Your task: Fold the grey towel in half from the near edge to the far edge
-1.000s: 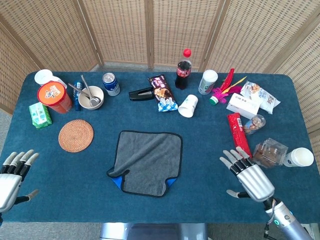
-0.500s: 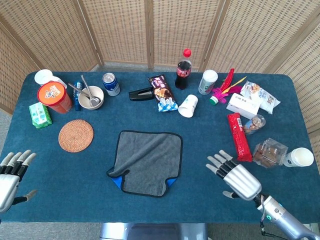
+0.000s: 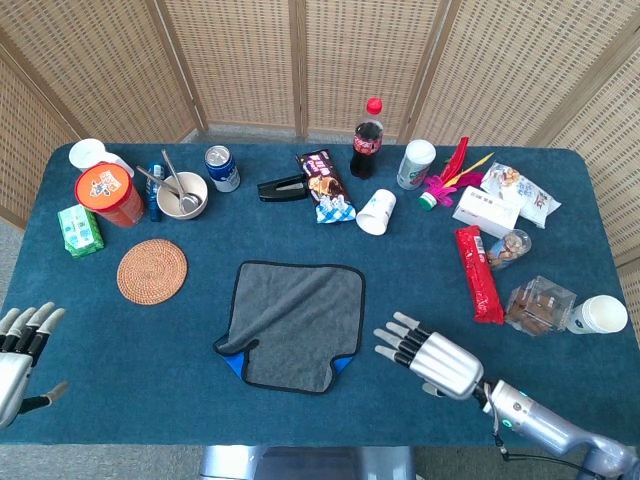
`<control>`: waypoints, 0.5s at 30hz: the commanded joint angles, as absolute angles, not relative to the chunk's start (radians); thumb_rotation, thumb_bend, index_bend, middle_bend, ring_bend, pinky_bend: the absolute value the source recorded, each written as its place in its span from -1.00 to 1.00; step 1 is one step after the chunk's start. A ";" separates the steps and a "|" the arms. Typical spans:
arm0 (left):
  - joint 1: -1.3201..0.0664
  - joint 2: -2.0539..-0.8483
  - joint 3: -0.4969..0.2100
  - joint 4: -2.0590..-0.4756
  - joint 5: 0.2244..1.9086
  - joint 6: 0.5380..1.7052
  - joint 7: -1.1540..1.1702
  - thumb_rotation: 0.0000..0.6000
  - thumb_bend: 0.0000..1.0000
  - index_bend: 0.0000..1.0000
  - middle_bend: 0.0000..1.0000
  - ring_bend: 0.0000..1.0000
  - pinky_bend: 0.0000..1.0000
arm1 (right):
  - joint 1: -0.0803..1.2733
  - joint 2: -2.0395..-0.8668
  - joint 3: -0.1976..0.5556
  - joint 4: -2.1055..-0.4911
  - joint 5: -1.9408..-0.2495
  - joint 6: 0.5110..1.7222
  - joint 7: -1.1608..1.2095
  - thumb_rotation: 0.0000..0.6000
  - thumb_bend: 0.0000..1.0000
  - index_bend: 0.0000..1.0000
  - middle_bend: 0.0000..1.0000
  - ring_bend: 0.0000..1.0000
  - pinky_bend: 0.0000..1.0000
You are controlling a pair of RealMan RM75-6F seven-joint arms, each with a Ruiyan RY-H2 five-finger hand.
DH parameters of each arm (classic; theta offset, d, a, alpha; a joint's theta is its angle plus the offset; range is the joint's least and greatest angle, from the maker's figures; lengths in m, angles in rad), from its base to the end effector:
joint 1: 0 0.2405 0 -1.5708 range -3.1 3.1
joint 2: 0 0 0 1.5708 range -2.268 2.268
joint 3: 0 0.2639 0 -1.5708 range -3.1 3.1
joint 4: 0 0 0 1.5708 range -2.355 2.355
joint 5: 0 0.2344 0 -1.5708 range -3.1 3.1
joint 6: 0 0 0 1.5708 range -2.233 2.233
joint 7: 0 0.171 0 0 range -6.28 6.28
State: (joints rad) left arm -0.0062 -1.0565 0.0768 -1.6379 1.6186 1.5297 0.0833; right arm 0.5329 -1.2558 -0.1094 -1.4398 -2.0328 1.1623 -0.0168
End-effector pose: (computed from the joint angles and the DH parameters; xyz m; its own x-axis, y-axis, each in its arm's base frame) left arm -0.3319 0.1538 0.1383 0.5051 0.1103 0.8560 0.8630 -0.0575 -0.5019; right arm -0.2239 -0.2550 0.0065 0.7035 -0.0989 0.7038 -0.4654 -0.8125 0.3511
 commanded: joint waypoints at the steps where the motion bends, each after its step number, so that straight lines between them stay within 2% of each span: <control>1: -0.001 -1.055 0.078 -1.638 1.618 1.535 0.081 1.00 -0.61 -0.96 -1.00 -1.00 -1.00 | 0.551 -1.273 -0.116 -1.429 -2.043 1.149 -0.010 1.00 -1.00 -0.72 -1.00 -1.00 -1.00; 15: 0.022 -1.051 0.083 -1.626 1.618 1.558 0.066 1.00 -0.61 -0.96 -1.00 -1.00 -1.00 | 0.625 -1.358 -0.125 -1.426 -2.059 1.101 -0.027 1.00 -1.00 -0.71 -1.00 -1.00 -1.00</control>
